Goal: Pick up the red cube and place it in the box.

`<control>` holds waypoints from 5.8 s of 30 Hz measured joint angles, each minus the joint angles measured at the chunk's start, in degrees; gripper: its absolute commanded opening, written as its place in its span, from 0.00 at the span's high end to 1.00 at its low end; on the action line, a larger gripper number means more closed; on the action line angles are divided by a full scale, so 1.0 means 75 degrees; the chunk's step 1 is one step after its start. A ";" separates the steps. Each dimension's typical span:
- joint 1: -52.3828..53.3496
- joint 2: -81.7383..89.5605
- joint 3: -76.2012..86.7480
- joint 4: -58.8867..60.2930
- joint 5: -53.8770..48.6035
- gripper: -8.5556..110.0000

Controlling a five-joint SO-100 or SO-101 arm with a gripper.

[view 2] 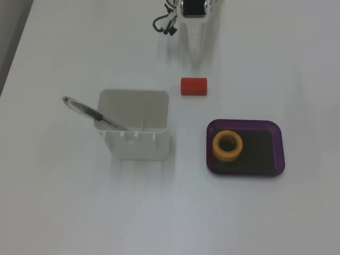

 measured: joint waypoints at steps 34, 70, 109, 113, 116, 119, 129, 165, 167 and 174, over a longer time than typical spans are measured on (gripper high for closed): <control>0.0000 0.0000 0.0000 0.0000 0.0000 0.90; -0.0094 0.0000 0.0012 -0.0035 0.0023 0.90; -0.0398 -0.9469 -0.6445 -0.1406 -0.0457 0.70; -0.0398 -1.0125 -0.6633 -0.1406 -0.0504 0.70; -0.0398 -1.0383 -0.6633 -0.1477 -0.0703 0.71; -0.0398 -1.0523 -0.6645 -0.1477 -0.0809 0.71; 0.0187 -1.1484 -0.6645 -0.1980 -0.1090 0.71; -0.3504 -0.9844 -0.9926 -0.0187 0.0270 0.93; -0.3656 -1.0184 -1.0547 -0.0187 0.0773 0.93; -0.3832 -1.2797 -1.3031 -0.0187 0.1969 0.93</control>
